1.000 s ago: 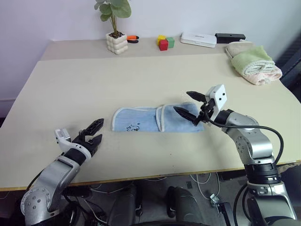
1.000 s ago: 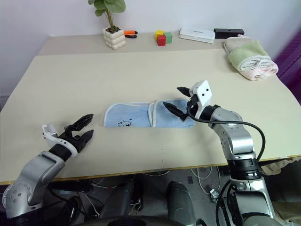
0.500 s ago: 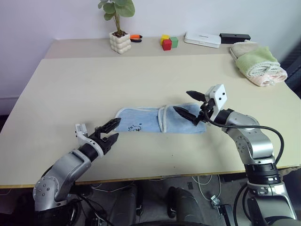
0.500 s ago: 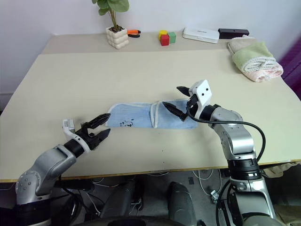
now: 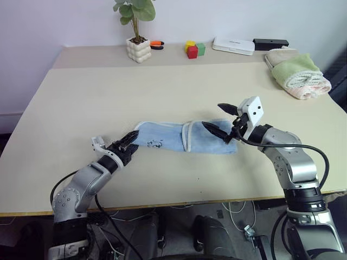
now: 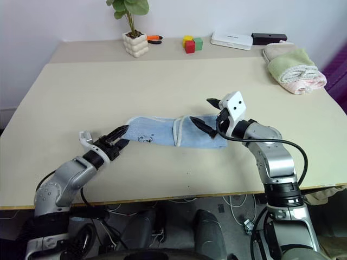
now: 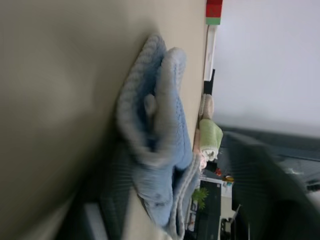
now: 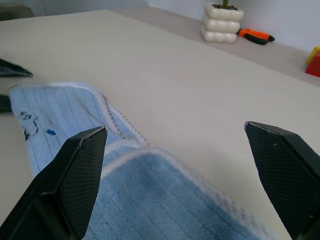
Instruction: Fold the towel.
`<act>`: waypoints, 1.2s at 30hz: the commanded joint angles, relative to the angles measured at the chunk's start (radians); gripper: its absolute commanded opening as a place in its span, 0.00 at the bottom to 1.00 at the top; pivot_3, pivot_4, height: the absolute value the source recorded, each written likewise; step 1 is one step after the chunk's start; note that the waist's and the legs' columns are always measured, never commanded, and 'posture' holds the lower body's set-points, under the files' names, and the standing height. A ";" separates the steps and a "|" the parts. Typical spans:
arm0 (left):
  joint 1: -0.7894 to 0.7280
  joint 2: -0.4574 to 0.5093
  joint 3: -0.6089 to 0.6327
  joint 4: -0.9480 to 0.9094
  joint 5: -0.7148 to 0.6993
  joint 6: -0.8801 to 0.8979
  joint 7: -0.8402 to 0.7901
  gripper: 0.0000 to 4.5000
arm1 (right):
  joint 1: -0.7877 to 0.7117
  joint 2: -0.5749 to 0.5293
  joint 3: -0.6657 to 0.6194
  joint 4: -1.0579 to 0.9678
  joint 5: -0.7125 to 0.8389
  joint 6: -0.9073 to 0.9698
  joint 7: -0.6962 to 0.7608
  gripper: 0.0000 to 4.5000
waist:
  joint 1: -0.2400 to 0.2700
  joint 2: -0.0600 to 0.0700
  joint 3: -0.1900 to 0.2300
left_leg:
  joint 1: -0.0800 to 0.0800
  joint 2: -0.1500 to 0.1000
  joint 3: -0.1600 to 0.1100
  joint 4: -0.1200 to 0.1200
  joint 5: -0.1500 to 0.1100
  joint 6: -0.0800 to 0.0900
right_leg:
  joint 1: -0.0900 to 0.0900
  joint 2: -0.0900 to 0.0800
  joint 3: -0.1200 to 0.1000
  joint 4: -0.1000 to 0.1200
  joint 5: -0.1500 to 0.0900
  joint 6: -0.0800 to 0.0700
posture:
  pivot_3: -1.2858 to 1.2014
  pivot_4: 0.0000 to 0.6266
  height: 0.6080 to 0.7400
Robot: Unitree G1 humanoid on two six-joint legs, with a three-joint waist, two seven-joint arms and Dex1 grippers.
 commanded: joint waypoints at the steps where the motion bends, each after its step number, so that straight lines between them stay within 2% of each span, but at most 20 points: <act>1: -0.004 0.002 0.009 0.060 0.048 0.018 -0.039 0.13 | 0.008 -0.041 -0.046 -0.023 -0.002 -0.037 0.009 1.00 | 0.002 0.002 -0.001 | 0.000 0.000 0.000 0.000 0.000 0.000 | 0.000 0.000 0.000 0.000 0.000 0.000 | 0.52 0.24 1.00; 2: -0.008 0.002 0.014 0.064 0.051 0.023 -0.052 0.01 | 0.015 -0.051 -0.054 -0.019 0.000 -0.042 0.016 1.00 | 0.003 0.002 -0.001 | 0.000 0.000 0.000 0.000 0.000 0.000 | 0.000 0.000 0.000 0.000 0.000 0.000 | 0.52 0.24 1.00; 7: -0.053 0.033 0.047 0.080 0.140 0.015 -0.161 0.01 | 0.105 -0.141 -0.177 -0.084 0.146 0.034 0.124 1.00 | 0.010 0.003 -0.001 | 0.000 0.000 0.000 0.000 0.000 0.000 | 0.001 -0.001 -0.001 0.000 0.000 0.000 | 0.52 0.24 1.00; 9: -0.069 0.061 0.037 0.054 0.219 0.014 -0.255 0.01 | 0.156 -0.187 -0.214 -0.117 0.191 0.053 0.178 1.00 | 0.012 0.003 -0.001 | 0.000 0.000 0.000 0.000 0.000 0.000 | 0.000 0.000 -0.001 0.000 0.000 0.000 | 0.52 0.24 1.00; 13: -0.125 0.101 -0.015 0.007 0.344 0.040 -0.423 0.01 | 0.232 -0.251 -0.293 -0.163 0.282 0.092 0.248 1.00 | 0.008 0.001 0.000 | -0.003 0.001 0.000 -0.002 0.000 0.000 | 0.000 0.001 -0.001 -0.002 0.000 0.000 | 0.52 0.24 1.00; 19: -0.291 0.117 -0.157 -0.006 0.623 0.002 -0.641 0.01 | 0.250 -0.259 -0.315 -0.184 0.289 0.072 0.248 1.00 | 0.023 0.000 0.001 | -0.005 0.001 0.000 -0.001 0.000 0.000 | -0.003 0.001 -0.001 -0.003 0.000 0.000 | 0.52 0.24 1.00; 23: -0.419 0.077 -0.314 0.010 0.811 -0.027 -0.789 0.01 | 0.239 -0.242 -0.297 -0.191 0.273 0.061 0.216 1.00 | 0.029 0.000 0.001 | -0.008 0.001 0.000 -0.001 0.000 0.000 | -0.002 0.002 -0.002 -0.003 0.000 0.000 | 0.52 0.24 1.00; 29: -0.513 0.003 -0.507 0.047 0.988 -0.025 -1.003 0.01 | 0.225 -0.242 -0.323 -0.179 0.270 0.042 0.174 1.00 | 0.025 0.000 0.001 | -0.013 0.001 0.001 0.000 0.002 0.003 | -0.005 0.003 -0.002 -0.003 0.000 0.000 | 0.52 0.24 1.00; 36: -0.591 -0.078 -0.615 0.192 1.149 -0.061 -1.191 0.01 | 0.281 -0.264 -0.391 -0.212 0.284 0.041 0.151 1.00 | 0.026 0.000 0.001 | -0.015 0.002 -0.002 0.005 0.001 0.004 | -0.005 0.004 -0.004 -0.002 0.000 0.000 | 0.52 0.24 1.00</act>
